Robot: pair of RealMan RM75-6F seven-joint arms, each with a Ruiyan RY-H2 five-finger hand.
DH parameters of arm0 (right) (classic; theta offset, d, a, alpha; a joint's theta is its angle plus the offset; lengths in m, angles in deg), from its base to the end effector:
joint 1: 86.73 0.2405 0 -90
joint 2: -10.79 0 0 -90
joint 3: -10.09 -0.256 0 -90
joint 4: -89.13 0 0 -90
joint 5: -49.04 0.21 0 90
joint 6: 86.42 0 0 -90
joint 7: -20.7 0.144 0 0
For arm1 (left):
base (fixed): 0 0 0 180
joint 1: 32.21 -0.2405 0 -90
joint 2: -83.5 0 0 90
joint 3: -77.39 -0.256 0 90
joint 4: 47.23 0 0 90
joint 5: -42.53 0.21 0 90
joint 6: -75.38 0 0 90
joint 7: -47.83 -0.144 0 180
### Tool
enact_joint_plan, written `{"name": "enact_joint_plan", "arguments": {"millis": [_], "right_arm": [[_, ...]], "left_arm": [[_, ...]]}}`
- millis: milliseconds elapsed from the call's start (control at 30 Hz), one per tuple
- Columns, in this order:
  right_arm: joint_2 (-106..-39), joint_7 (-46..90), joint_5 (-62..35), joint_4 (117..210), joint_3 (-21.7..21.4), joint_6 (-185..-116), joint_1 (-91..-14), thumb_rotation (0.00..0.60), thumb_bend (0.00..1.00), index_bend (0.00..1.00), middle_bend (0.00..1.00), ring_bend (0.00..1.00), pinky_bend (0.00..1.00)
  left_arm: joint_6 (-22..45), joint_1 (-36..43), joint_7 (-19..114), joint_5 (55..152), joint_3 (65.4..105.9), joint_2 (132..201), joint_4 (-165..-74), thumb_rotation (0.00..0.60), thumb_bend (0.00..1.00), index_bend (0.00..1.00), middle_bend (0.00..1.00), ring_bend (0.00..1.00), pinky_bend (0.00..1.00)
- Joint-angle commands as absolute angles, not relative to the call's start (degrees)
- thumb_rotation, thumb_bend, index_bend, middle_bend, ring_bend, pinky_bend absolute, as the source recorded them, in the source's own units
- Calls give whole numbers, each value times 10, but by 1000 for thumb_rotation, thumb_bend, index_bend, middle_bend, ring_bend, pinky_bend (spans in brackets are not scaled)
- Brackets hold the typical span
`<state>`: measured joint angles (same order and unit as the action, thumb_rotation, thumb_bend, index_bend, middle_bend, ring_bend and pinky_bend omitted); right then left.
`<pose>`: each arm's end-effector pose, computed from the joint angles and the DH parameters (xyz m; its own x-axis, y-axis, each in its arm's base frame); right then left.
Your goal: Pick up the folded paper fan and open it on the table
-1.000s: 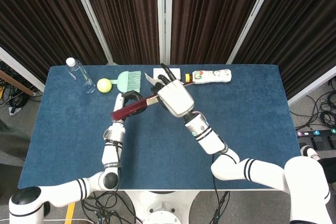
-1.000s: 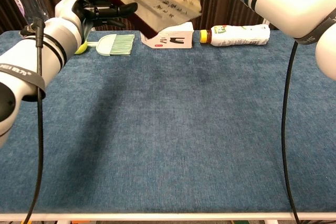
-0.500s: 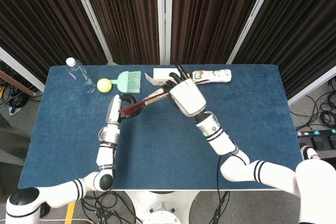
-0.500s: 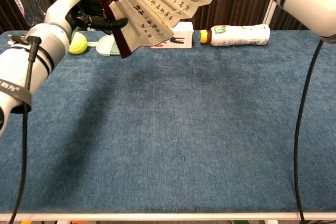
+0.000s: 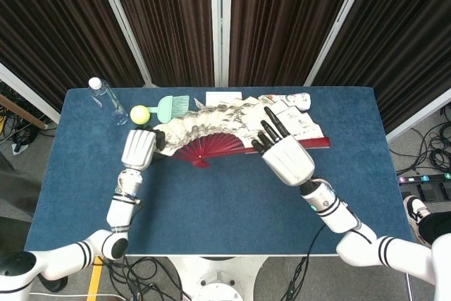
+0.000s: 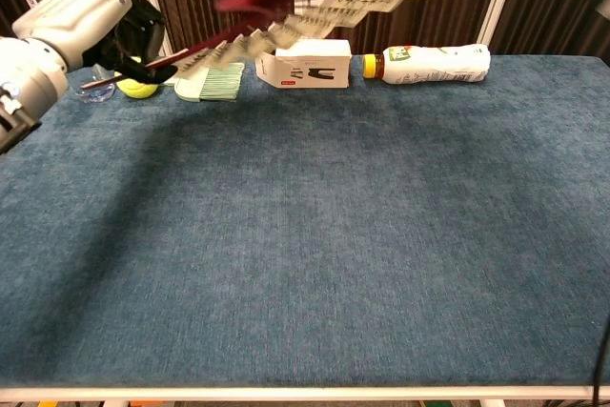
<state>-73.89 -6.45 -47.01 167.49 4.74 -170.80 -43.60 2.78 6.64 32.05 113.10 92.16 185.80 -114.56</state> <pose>-0.1110 -0.3269 0.0597 0.4886 0.5040 0.7122 -0.4626 -0.5424 0.7013 -0.1588 0.3595 -0.0155 0.3347 -0.0774 0.9391 0.9095 -0.2340 -0.3435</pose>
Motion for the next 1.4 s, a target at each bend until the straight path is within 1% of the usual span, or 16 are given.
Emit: {"name": "enact_joint_plan", "arguments": {"millis": [33, 333, 467, 533, 600, 700, 800, 833, 900, 933, 967, 1000, 1033, 1100, 1200, 1400], "right_arm": [[-739, -69, -484, 1671, 65, -1727, -461, 600, 808, 698, 543, 269, 0], [-765, -40, -501, 1629, 89, -1752, -510, 600, 806, 690, 536, 252, 0], [-790, -8, -499, 1580, 98, -1749, -527, 600, 766, 655, 513, 228, 0], [-805, 9, -492, 1550, 100, -1743, -534, 600, 719, 617, 492, 205, 0], [-824, 33, -481, 1520, 101, -1733, -542, 600, 658, 544, 456, 168, 0], [-854, 61, -472, 1472, 104, -1725, -553, 600, 583, 426, 380, 101, 0], [-881, 82, -455, 1436, 105, -1708, -566, 600, 468, 266, 284, 21, 0], [-888, 84, -448, 1428, 105, -1701, -571, 600, 406, 196, 251, 6, 0], [-898, 92, -434, 1421, 105, -1685, -580, 600, 305, 76, 189, 0, 0], [-900, 95, -429, 1421, 105, -1678, -583, 600, 241, 32, 155, 0, 0], [-900, 96, -423, 1425, 104, -1674, -588, 600, 194, 14, 135, 0, 0], [-900, 96, -420, 1427, 103, -1671, -591, 600, 110, 0, 105, 0, 0], [-898, 95, -416, 1432, 103, -1667, -594, 600, 56, 0, 83, 0, 0], [-890, 88, -401, 1452, 100, -1649, -601, 600, 7, 0, 45, 0, 0], [-869, 68, -378, 1494, 94, -1618, -604, 600, 0, 0, 2, 0, 0], [-812, 62, -346, 1586, 74, -1582, -602, 600, 0, 0, 0, 0, 0]], "left_arm": [[8, 56, 248, 1145, 896, 1849, -1160, 600, 328, 719, 660, 515, 458], [-24, 35, 173, 1176, 861, 1854, -1185, 600, 327, 710, 652, 515, 459], [-38, 30, 149, 1203, 842, 1878, -1150, 600, 326, 709, 651, 515, 458], [-40, 30, 143, 1213, 835, 1893, -1123, 600, 326, 705, 646, 515, 458], [-36, 30, 144, 1218, 831, 1911, -1096, 600, 325, 690, 634, 515, 460], [-29, 29, 133, 1223, 826, 1933, -1060, 600, 311, 628, 613, 501, 460], [-5, 26, 104, 1208, 824, 1943, -1059, 600, 251, 493, 507, 395, 416], [4, 24, 89, 1201, 824, 1942, -1066, 600, 227, 450, 468, 357, 395], [21, 22, 55, 1184, 827, 1938, -1090, 600, 120, 306, 323, 216, 322], [25, 21, 46, 1178, 829, 1935, -1102, 600, 79, 265, 275, 170, 301], [28, 20, 42, 1173, 833, 1932, -1117, 600, 40, 223, 228, 128, 284], [29, 19, 41, 1171, 835, 1930, -1127, 600, 26, 206, 210, 111, 276], [29, 18, 38, 1170, 836, 1927, -1135, 600, 14, 181, 184, 88, 262], [30, 18, 34, 1172, 836, 1919, -1154, 600, 0, 110, 117, 31, 218], [46, 17, 27, 1165, 833, 1902, -1193, 600, 0, 72, 73, 0, 174], [69, 15, 30, 1138, 845, 1857, -1285, 600, 0, 63, 41, 0, 125]]}}
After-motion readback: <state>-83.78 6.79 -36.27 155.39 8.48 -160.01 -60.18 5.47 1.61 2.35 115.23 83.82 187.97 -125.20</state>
